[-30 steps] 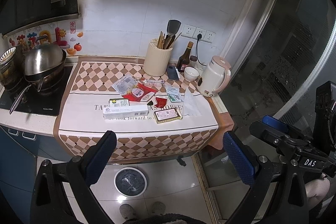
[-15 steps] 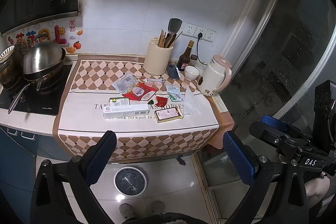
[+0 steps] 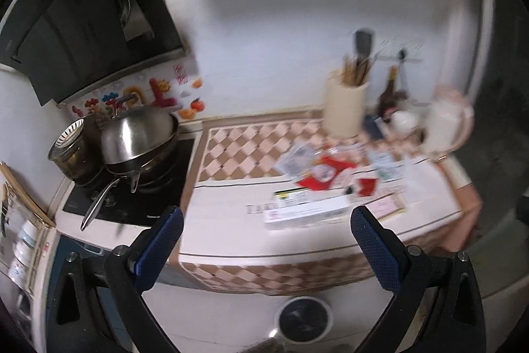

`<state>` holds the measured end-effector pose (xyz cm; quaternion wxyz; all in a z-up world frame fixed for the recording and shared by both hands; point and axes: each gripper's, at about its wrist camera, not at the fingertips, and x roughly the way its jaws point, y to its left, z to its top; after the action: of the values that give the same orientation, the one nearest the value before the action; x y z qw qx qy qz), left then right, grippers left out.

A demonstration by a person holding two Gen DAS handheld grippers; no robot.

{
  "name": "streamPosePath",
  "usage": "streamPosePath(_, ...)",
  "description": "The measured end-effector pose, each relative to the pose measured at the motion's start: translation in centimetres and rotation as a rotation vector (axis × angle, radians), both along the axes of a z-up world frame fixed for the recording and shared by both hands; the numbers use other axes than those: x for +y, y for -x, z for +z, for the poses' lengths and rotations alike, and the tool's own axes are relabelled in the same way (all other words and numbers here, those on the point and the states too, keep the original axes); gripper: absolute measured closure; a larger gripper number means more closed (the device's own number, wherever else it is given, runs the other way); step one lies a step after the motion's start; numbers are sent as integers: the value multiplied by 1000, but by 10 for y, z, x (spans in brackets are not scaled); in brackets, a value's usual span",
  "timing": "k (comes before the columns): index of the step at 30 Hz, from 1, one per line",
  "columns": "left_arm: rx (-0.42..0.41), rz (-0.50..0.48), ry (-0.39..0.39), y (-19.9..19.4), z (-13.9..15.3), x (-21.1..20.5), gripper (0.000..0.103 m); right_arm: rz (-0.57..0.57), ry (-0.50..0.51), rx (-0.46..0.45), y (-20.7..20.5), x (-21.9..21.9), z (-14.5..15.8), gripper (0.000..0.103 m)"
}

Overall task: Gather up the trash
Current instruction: 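Grasp the white box with the left tool while the right tool grasps the brown-red packet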

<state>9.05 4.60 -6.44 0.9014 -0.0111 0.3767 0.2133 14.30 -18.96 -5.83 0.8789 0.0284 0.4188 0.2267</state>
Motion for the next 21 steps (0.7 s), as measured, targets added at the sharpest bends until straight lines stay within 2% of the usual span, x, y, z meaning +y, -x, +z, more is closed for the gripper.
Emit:
streamPosePath(3,108,-25,-52,-39,-38,17,0,-75,23,78,-36,4,-40,0)
streamPosePath(5,231,-103,-117,-73,-76,18,0,-108,26,161,-65,6,-72,0)
streamPosePath(8,402,-223,-150,-119,-132,13,0,-170,35,296,-114,3,-132,0)
streamPosePath(11,540,-317,-209,-166,-179,19,1,-202,64,386,-160,7,-186,0)
streamPosePath(12,606,-360,-242,-184,-203,14,4,-201,72,415,-173,9,-202,0)
streamPosePath(14,686,-421,-250,-208,-231,13,12,-194,93,479,-198,15,-233,0)
streamPosePath(16,773,-462,-253,-228,-261,10,26,-183,101,536,-225,16,-263,0)
streamPosePath(20,887,-536,-287,-249,-302,-2,27,-177,112,615,-262,17,-308,0)
streamPosePath(21,911,-561,-276,-251,-310,-4,29,-180,107,640,-269,16,-318,0)
